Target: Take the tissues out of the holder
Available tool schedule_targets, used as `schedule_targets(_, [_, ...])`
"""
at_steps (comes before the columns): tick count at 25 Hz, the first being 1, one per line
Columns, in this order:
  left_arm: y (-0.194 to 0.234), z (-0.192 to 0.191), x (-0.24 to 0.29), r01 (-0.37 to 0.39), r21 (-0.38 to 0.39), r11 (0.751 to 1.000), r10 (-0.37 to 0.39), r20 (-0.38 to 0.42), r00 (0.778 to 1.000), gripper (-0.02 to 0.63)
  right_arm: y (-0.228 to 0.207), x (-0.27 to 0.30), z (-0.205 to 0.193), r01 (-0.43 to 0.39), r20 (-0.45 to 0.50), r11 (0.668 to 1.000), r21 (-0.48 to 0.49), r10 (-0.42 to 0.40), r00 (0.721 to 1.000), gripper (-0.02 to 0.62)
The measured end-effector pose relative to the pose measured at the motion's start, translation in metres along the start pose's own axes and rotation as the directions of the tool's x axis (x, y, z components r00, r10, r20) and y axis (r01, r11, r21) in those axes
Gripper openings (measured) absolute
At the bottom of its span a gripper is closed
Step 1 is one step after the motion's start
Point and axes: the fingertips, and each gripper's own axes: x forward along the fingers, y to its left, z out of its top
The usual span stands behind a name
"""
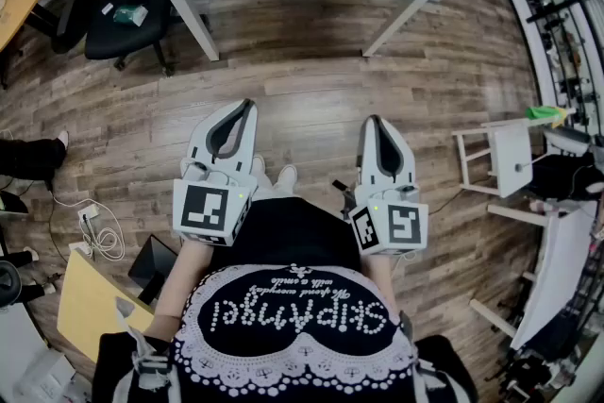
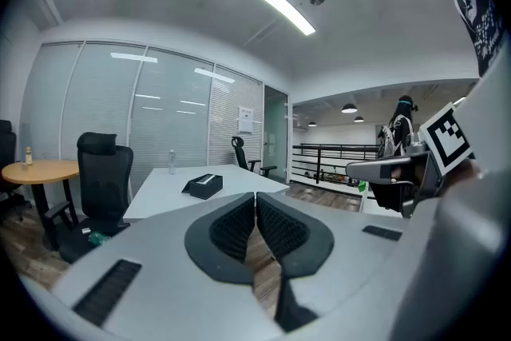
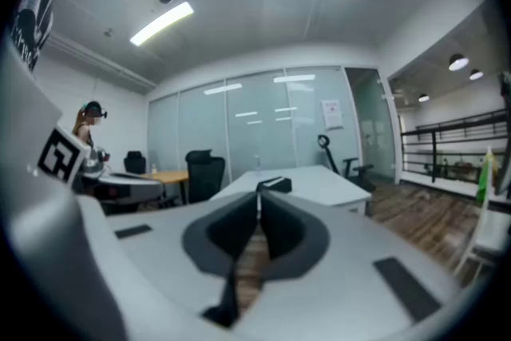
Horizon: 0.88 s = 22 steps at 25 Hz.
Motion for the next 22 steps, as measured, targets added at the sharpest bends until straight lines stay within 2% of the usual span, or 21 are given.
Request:
schedule_targets(16, [-0.018, 0.004, 0.0, 0.001, -0.006, 1.0, 0.0, 0.017, 1.0, 0.031, -0.011, -0.012, -0.002, -0.012, -0.004, 1.0, -0.009, 0.012, 1.0, 0.035])
schedule_targets(22, [-0.026, 0.005, -0.001, -0.005, -0.005, 1.0, 0.005, 0.015, 1.0, 0.031, -0.021, -0.018, -0.003, -0.026, 0.004, 0.999, 0.036, 0.026, 1.0, 0.035])
